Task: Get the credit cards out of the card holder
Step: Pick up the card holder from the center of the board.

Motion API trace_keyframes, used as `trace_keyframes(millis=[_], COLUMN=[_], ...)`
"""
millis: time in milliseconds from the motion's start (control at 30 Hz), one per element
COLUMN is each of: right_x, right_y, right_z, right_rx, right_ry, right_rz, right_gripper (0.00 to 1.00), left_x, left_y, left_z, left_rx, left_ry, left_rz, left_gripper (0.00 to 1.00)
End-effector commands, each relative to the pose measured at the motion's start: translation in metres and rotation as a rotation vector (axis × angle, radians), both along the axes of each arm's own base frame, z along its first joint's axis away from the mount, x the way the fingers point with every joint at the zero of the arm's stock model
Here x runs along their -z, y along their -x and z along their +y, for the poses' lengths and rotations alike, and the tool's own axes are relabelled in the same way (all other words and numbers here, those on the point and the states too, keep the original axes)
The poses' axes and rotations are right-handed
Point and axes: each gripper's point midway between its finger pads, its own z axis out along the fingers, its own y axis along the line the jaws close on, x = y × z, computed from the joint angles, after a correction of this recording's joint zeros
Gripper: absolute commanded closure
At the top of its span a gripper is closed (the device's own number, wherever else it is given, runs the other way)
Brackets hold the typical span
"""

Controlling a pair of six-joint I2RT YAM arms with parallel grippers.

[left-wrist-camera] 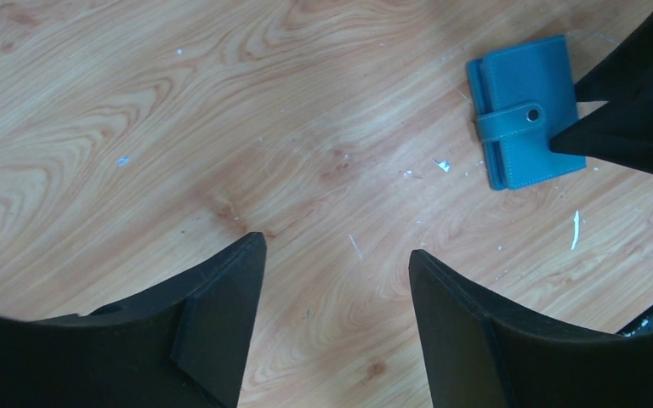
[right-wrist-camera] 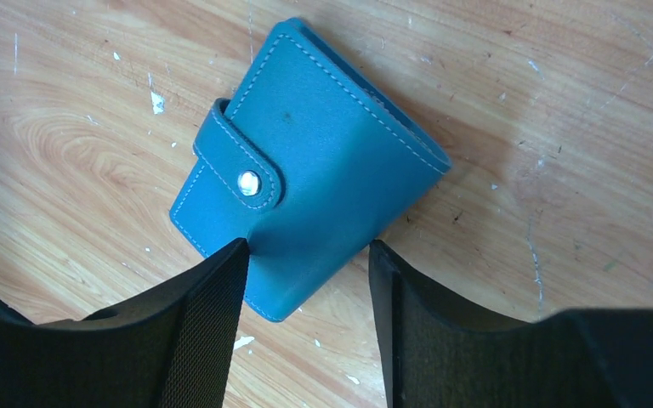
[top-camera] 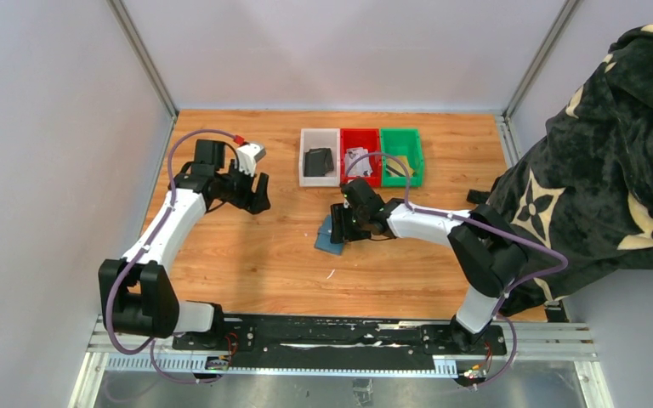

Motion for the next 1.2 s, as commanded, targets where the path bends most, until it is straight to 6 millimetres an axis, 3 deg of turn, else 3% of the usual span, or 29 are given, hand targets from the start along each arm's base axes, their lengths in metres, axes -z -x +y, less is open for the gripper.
trace_keyframes(millis=[0, 167, 433, 600, 733, 833, 1167], right_x=[0.013, 0.020, 0.034, 0.046, 0.047, 0.039, -0.041], right_y=[0.006, 0.006, 0.013, 0.016, 0.014, 0.012, -0.004], right_z=[-0.002, -0.003, 0.010, 0.008, 0.009, 0.013, 0.034], right_rx=[0.035, 0.060, 0.091, 0.146, 0.156, 0.142, -0.063], right_ry=[0.027, 0.030, -0.026, -0.024, -0.028, -0.048, -0.264], right_rz=[0.026, 0.041, 0.124, 0.169, 0.173, 0.159, -0.014], right_gripper=[0.43, 0.40, 0.40, 0.55, 0.81, 0.99, 1.00], left_x=[-0.001, 0.005, 0.011, 0.019, 0.023, 0.024, 0.009], left_y=[0.005, 0.010, 0.011, 0.011, 0.012, 0.013, 0.031], left_z=[-0.018, -0.036, -0.054, -0.054, -0.053, -0.052, -0.065], left_rx=[0.047, 0.087, 0.128, 0.131, 0.133, 0.138, 0.227], left_ry=[0.012, 0.036, 0.054, 0.042, 0.030, 0.022, 0.098], left_rz=[0.027, 0.069, 0.117, 0.135, 0.138, 0.135, 0.130], left_gripper=[0.31, 0.34, 0.27, 0.28, 0.29, 0.28, 0.19])
